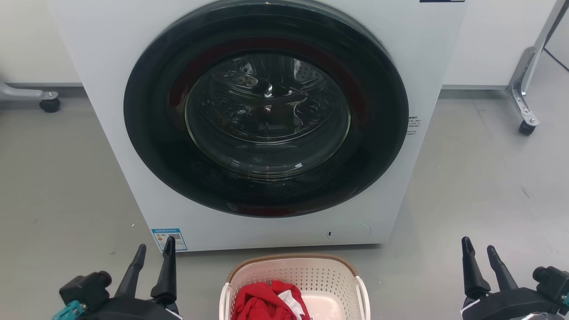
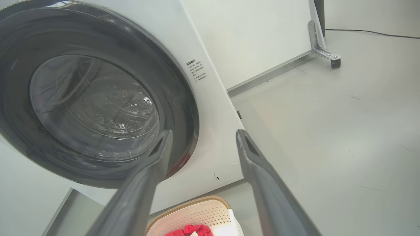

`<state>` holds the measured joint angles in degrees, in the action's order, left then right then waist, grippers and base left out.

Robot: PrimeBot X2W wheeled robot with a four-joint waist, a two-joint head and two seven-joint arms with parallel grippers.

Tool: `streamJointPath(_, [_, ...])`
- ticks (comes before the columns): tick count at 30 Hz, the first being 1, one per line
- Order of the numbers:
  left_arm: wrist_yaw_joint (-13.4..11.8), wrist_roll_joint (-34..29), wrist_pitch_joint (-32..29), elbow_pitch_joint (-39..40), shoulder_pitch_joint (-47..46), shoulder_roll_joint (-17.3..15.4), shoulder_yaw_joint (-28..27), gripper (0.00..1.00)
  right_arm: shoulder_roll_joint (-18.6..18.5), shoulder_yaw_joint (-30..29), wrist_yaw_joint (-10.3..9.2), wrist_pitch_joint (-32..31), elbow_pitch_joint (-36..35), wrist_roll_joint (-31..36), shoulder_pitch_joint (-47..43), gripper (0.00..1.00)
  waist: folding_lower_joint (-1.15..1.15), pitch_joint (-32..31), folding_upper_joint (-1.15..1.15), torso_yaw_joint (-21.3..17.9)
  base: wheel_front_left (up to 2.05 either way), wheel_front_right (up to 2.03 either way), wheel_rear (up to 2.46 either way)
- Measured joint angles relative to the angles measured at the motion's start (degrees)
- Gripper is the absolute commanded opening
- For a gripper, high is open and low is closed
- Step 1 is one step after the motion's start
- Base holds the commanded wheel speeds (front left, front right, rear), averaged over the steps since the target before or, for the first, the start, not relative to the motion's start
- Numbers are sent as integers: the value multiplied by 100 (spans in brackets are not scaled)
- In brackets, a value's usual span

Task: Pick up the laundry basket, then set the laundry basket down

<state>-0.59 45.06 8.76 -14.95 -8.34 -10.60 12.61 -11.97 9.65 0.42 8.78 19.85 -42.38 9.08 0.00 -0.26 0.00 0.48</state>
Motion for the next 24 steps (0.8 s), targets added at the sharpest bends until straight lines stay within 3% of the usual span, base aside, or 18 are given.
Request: streamJointPath(24, [-456,-1912,511,-53,80,-207,579,100,-185,657,-358,500,358,1900,99,100,0,-30,0,14,0,0,0])
